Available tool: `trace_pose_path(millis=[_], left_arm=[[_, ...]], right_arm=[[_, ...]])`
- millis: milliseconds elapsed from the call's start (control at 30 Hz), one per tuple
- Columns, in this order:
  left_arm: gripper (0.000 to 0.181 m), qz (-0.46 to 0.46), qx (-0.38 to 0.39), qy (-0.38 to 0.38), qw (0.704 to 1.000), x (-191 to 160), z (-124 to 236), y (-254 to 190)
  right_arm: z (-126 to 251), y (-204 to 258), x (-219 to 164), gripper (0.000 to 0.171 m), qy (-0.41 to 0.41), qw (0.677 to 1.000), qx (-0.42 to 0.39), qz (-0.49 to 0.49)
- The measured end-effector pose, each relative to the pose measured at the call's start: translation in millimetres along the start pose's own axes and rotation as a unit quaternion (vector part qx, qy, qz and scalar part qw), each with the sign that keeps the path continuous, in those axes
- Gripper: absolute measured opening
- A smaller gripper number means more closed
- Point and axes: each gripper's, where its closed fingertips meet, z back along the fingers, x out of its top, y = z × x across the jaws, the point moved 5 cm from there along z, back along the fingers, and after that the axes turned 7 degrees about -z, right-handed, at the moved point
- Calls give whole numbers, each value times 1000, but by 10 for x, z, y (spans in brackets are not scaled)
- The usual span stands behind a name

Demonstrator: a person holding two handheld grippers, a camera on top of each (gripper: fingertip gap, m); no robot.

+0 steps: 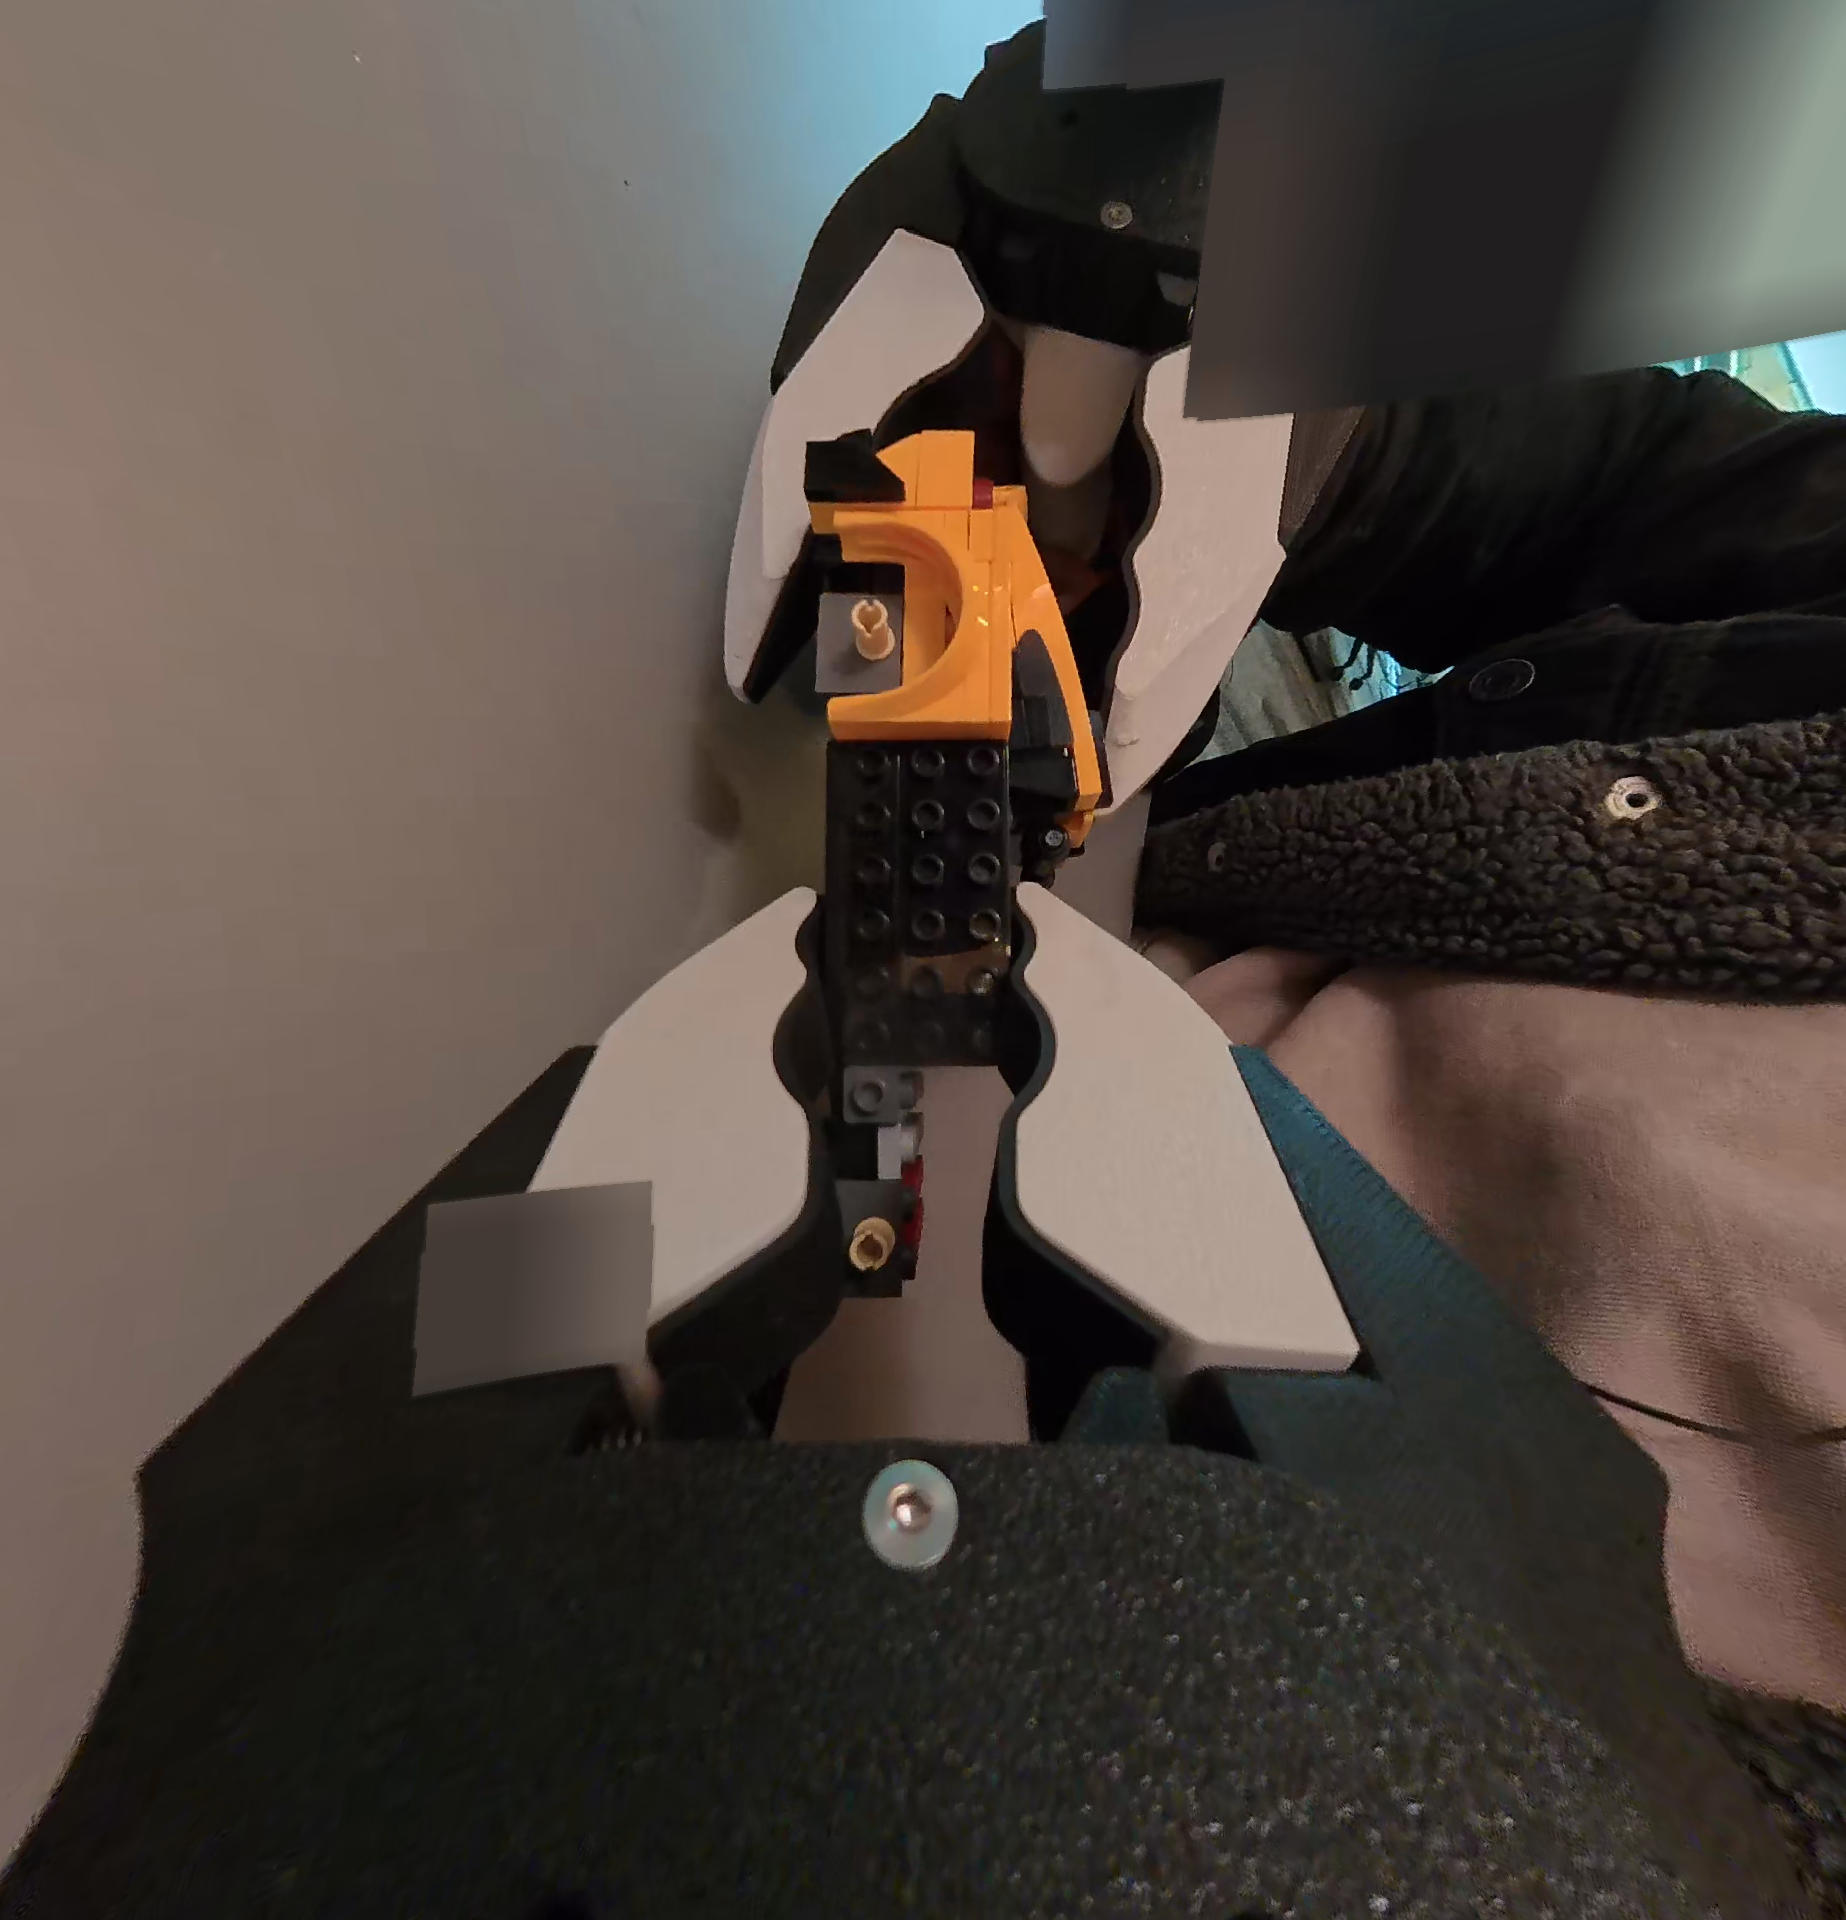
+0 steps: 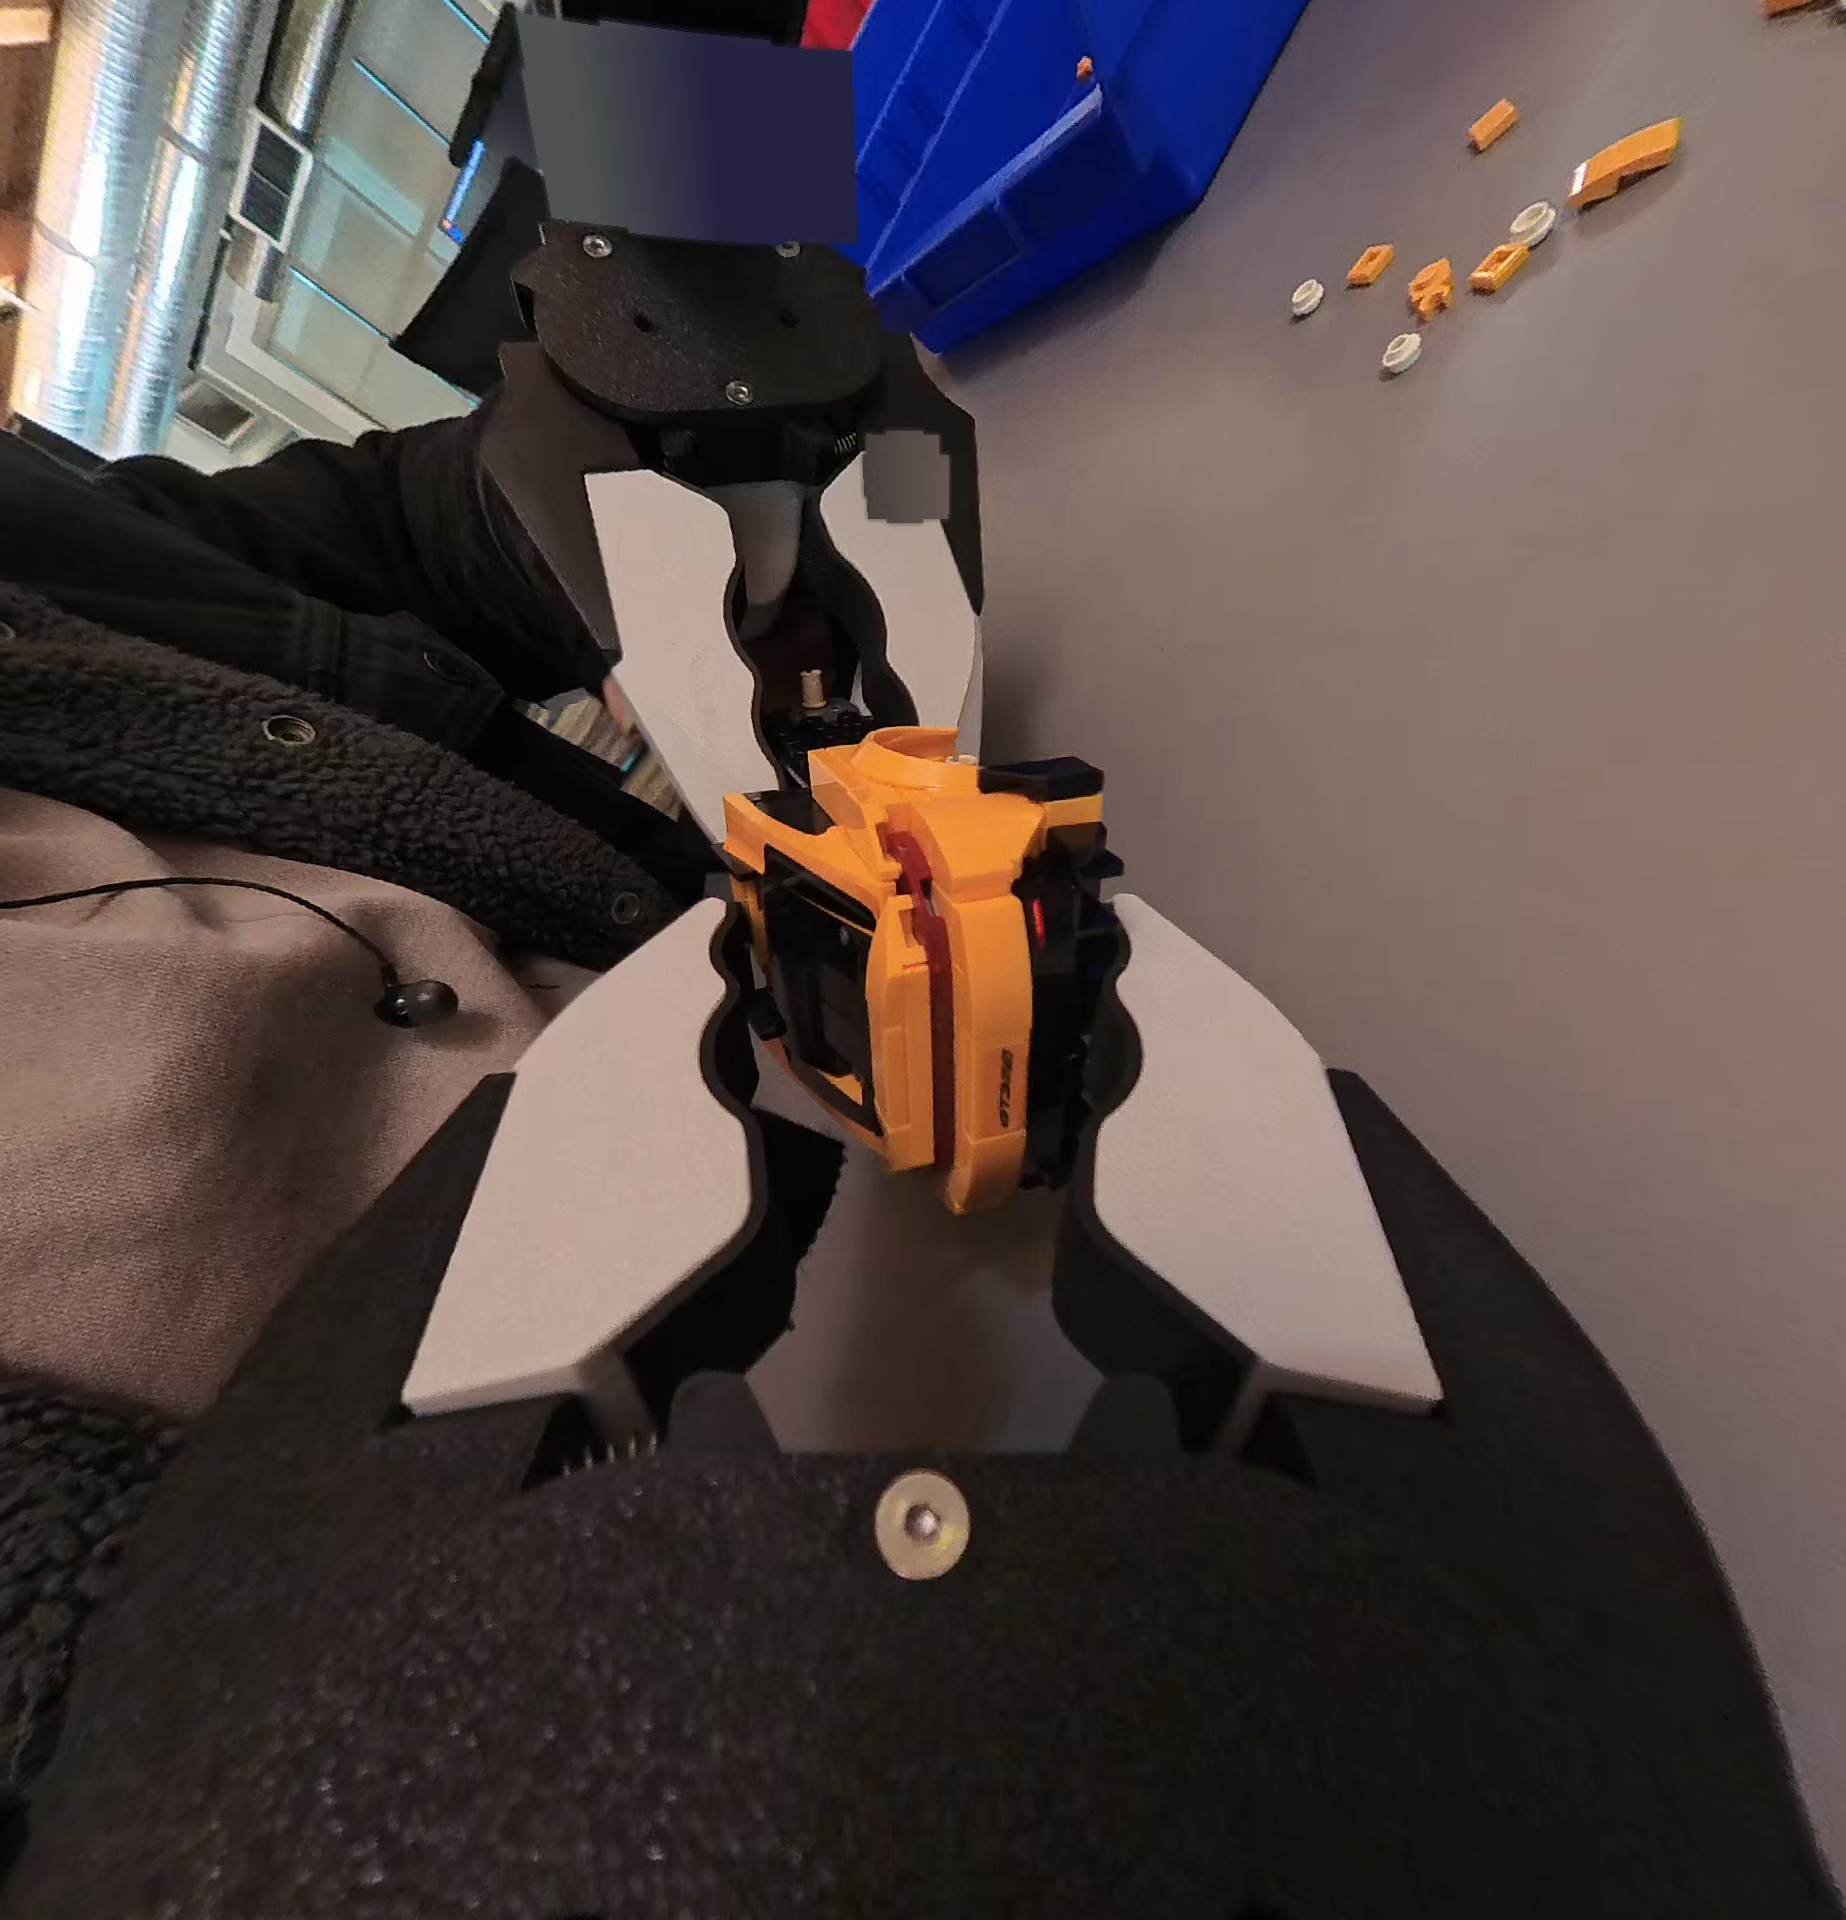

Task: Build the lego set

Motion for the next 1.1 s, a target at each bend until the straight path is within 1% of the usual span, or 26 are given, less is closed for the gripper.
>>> trace_pose_path(millis=[133, 167, 233, 267, 333, 400, 533, 633, 700, 733, 867, 900, 967, 1000, 1100], left_arm=[[30, 24, -43, -27, 998, 27, 18, -2], [30, 27, -52, -41, 997, 42, 28, -4], [29, 50, -68, -67, 994, 66, 62, 21], [29, 66, -73, -83, 992, 78, 81, 51], [29, 94, -76, -120, 985, 102, 113, 115], [29, 119, -79, -160, 977, 138, 134, 170], [29, 141, -64, -222, 963, 215, 130, 252], [29, 137, -46, -240, 960, 241, 96, 263], [29, 126, -35, -243, 961, 247, 73, 248], [29, 121, -31, -244, 962, 248, 64, 240], [29, 108, -19, -253, 961, 246, 65, 228], [29, 108, -17, -257, 960, 249, 72, 233], [29, 109, -14, -261, 959, 253, 76, 246], [29, 111, -16, -262, 959, 250, 74, 252], [29, 111, -13, -266, 957, 250, 75, 262]], right_arm=[[46, 52, 90, 65, -9, 1000, 0, 2], [73, 83, 130, 76, -14, 1000, 7, 6], [182, 125, 239, 79, -38, 999, 2, 19], [261, 133, 308, 76, -61, 997, -18, 38], [401, 184, 429, 61, -103, 986, -80, 102], [437, 269, 462, 50, -109, 965, -155, 183], [271, 391, 420, 34, -112, 920, -247, 284], [142, 383, 419, 31, -90, 891, -300, 329], [94, 374, 440, 22, -85, 882, -311, 343], [79, 367, 448, 21, -81, 880, -315, 346], [48, 361, 467, 19, -71, 866, -332, 367], [34, 369, 461, 15, -69, 859, -338, 379], [11, 364, 456, 15, -63, 837, -362, 405], [2, 362, 452, 16, -60, 832, -369, 410], [-7, 352, 445, 16, -60, 824, -375, 420]])
